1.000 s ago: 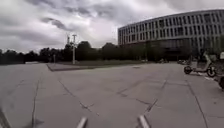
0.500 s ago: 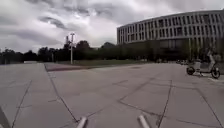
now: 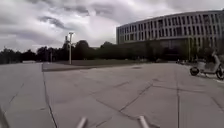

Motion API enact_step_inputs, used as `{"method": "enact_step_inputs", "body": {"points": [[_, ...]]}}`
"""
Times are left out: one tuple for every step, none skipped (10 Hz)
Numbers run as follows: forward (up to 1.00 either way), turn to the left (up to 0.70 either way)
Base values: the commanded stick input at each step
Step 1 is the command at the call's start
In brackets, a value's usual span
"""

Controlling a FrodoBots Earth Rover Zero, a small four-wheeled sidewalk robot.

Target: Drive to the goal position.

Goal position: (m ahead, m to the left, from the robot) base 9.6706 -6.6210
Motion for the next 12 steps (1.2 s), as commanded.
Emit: {"method": "enact_step_inputs", "body": {"points": [[0.70,0.01],[0.70,0.01],[0.70,0.01],[0.70,-0.04],[0.70,-0.12],[0.70,-0.21],[0.70,-0.29],[0.70,-0.34],[0.70,-0.34],[0.70,-0.34],[0.70,-0.34],[0.70,-0.34]]}}
